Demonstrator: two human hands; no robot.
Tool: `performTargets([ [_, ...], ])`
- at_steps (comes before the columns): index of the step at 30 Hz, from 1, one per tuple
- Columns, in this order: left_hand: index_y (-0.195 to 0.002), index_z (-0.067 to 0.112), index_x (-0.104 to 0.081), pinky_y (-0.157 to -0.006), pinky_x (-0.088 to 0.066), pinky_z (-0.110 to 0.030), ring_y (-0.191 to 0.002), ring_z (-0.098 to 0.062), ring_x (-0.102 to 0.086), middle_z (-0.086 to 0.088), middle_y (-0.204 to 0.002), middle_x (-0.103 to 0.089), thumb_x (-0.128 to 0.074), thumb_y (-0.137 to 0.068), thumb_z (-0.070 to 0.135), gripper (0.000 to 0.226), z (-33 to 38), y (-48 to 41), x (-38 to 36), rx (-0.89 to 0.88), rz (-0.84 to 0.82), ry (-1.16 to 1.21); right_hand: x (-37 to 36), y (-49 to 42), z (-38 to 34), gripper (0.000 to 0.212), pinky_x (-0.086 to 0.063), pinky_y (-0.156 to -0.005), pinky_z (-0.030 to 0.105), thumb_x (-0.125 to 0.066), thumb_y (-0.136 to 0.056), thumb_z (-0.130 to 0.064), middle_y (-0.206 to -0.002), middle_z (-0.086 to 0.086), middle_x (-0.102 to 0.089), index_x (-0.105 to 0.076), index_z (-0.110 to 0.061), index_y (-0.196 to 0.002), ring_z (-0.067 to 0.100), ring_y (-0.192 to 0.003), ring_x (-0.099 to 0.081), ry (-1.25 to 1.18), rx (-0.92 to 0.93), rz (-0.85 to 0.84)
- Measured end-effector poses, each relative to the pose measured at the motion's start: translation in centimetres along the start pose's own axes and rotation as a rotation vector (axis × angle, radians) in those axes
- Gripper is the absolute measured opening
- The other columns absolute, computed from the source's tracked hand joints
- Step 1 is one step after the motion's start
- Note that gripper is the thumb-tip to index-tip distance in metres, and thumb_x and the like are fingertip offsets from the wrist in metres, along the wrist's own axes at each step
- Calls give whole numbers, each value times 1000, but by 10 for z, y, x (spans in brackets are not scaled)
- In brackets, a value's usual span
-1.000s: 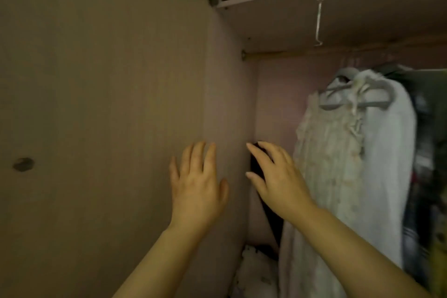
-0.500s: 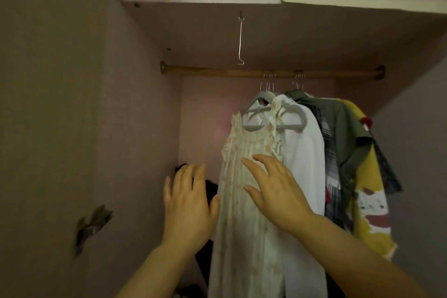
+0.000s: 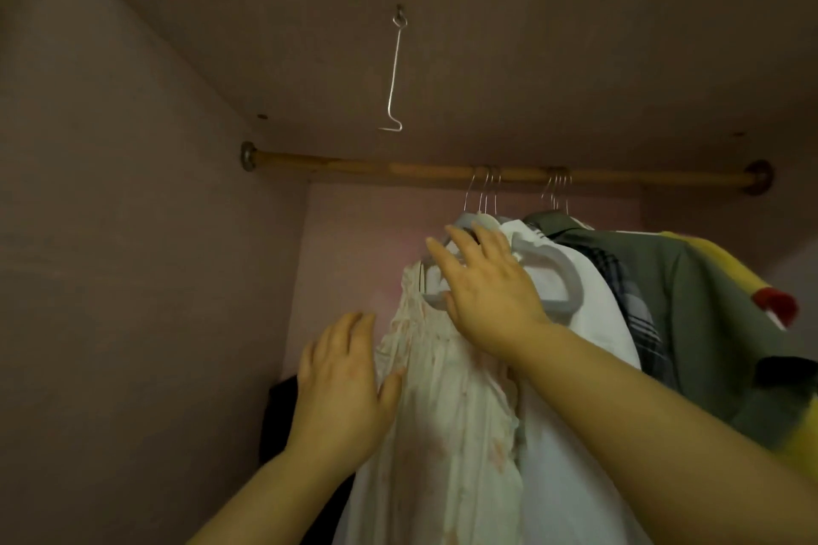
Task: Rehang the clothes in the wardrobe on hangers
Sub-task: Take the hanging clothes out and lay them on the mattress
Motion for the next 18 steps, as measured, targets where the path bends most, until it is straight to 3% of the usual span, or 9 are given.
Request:
performTargets([
  [4,-148,22,-8,-111,-3,-28,-138,-10,-9,6,-152,-11,-36,-94,49,66,4,-28,-29,-44,5,-4,-24,-13,29,65,2,-116,47,-36,-99,-40,-158,5,-1,0,-24,-150,31,-144,3,9,-63,-12],
  [8,-147,19,-12,-111,-7,-28,-138,-12,-13,4,-152,-15,-40,-94,47,66,7,-60,-55,-71,1,25,-46,-6,61,64,2,-117,39,-35,-99,-44,-158,4,-1,-2,-24,-150,27,-145,1,-3,-106,24],
  [13,-145,17,-21,-111,-12,-33,-138,-18,-19,-1,-149,-23,-46,-93,39,62,10,-106,-76,-119,27,119,-57,-6,77,70,-11,-115,35,-48,-93,-46,-155,4,-21,-17,-21,-150,24,-141,-19,-5,-158,109],
  [18,-145,16,-22,-110,-15,-37,-135,-22,-23,-2,-148,-25,-47,-94,37,60,9,-155,-93,-136,51,133,-65,-26,80,76,-23,-100,35,-57,-85,-52,-141,1,-41,-27,-18,-146,24,-129,-35,86,-290,162],
])
Point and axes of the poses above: each hand's wrist, its own y-axis away from the middle knuckle, its own x-axis out of the back of the hand, z = x × y, the point moved 1 cm from there along -y, towards the middle knuckle
